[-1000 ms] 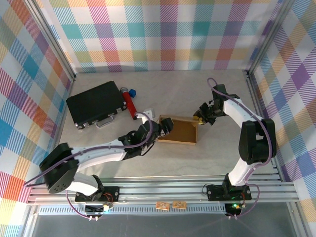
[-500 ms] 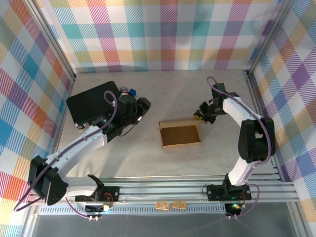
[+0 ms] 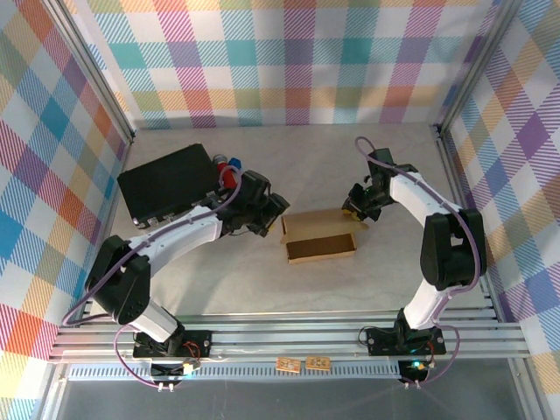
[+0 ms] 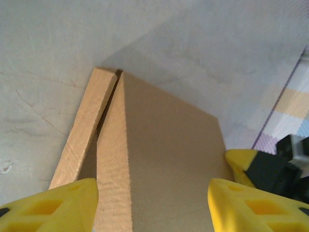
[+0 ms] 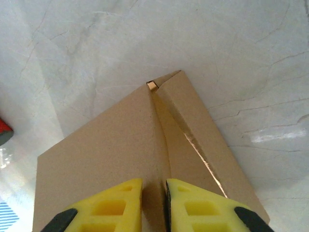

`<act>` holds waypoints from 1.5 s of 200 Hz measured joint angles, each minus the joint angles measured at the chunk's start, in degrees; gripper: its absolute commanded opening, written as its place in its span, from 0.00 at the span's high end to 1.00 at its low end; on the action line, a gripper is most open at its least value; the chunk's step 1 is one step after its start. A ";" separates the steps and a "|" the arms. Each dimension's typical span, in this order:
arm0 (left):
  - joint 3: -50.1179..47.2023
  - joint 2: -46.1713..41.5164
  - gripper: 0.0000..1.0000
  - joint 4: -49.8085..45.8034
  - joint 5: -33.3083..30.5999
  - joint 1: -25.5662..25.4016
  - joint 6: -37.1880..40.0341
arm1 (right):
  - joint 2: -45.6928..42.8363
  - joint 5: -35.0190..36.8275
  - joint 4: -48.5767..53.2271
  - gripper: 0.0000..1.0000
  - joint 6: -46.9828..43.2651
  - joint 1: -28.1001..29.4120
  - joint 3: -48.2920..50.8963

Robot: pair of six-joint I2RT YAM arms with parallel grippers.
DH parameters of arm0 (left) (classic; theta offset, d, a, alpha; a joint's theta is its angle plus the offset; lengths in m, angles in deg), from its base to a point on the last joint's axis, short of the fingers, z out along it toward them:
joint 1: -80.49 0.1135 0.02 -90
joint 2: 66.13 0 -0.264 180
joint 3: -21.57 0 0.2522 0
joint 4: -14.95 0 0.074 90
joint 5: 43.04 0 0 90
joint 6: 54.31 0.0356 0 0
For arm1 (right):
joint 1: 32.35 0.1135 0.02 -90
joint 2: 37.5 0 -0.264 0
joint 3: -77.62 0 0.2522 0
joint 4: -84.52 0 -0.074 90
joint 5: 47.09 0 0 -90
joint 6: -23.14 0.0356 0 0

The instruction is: Fold the paper box

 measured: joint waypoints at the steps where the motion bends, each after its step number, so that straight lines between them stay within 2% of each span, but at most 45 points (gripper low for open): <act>1: -0.04 0.11 0.40 0.04 0.07 -0.04 0.00 | 0.00 0.04 0.02 0.80 -0.09 0.04 0.00; 77: -4.35 5.42 0.47 2.16 0.92 -2.54 1.97 | -0.13 5.31 -0.11 0.80 -4.72 2.58 1.31; 147: -6.95 7.39 0.64 4.39 -1.03 -2.95 5.38 | -3.15 7.63 2.89 0.60 -8.72 2.62 1.57; 170: -6.95 7.65 0.67 5.01 -1.31 -2.95 7.06 | -5.44 7.48 3.76 0.49 -10.08 2.19 1.66; 190: -6.05 7.93 0.66 4.00 -1.81 -2.95 9.42 | -7.67 4.98 2.51 0.37 -11.37 0.63 3.87; 203: -5.01 8.48 0.64 2.60 -2.23 -2.95 11.30 | -8.74 2.19 1.68 0.34 -12.63 -1.33 5.86; 261: -5.53 8.52 0.60 3.15 -0.81 -0.92 18.12 | -3.56 -11.72 -2.71 0.34 -16.44 -7.30 8.15; 300: -8.63 6.86 0.68 7.19 2.60 2.05 21.81 | -1.99 -15.52 -4.28 0.33 -16.00 -7.67 8.31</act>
